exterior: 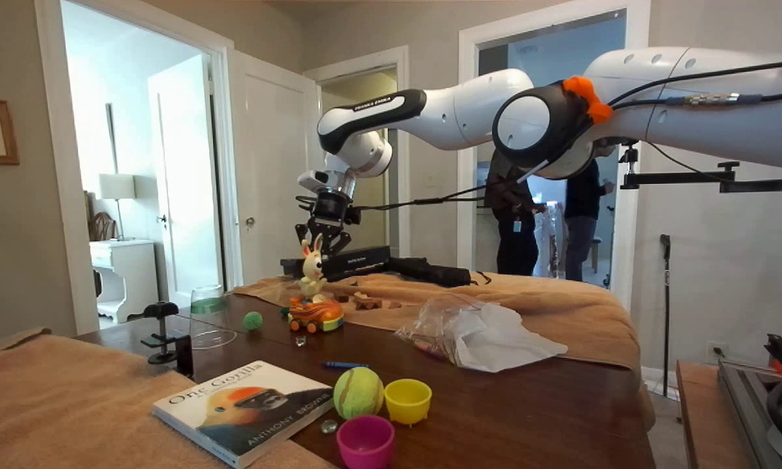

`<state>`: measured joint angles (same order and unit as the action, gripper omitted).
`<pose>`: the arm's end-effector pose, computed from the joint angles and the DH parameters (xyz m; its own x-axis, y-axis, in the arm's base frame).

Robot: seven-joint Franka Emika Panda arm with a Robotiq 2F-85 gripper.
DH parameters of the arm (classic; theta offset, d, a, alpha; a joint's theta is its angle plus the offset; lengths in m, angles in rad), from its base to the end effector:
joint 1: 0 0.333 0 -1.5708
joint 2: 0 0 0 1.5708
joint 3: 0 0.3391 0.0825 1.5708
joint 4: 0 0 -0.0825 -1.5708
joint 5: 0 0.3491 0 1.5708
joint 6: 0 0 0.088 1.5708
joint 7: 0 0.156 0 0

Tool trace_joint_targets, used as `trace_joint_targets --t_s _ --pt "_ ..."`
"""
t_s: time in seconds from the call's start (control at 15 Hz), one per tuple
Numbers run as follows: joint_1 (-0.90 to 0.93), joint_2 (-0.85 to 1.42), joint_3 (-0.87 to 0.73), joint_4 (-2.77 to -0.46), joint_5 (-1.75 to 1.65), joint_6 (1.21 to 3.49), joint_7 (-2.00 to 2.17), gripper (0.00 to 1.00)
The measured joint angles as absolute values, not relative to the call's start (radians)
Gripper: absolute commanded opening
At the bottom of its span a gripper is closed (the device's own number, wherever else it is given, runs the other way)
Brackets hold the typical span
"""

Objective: Put the plush toy on the toy car

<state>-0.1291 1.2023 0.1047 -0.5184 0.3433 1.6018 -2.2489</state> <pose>0.7761 -0.0116 0.2580 -0.5176 0.7541 0.4042 0.8528 0.4928 0.1727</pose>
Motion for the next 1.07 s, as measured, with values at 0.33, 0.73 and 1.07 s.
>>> trace_joint_targets --t_s 0.33,0.73,1.07 --pt "-0.13 1.21 0.117 -0.518 0.345 1.602 -2.276 0.04" --pt "-0.13 1.217 0.128 -0.518 0.345 1.602 -2.29 0.47" --pt "-0.13 1.217 0.129 -0.515 0.345 1.601 -2.291 0.83"
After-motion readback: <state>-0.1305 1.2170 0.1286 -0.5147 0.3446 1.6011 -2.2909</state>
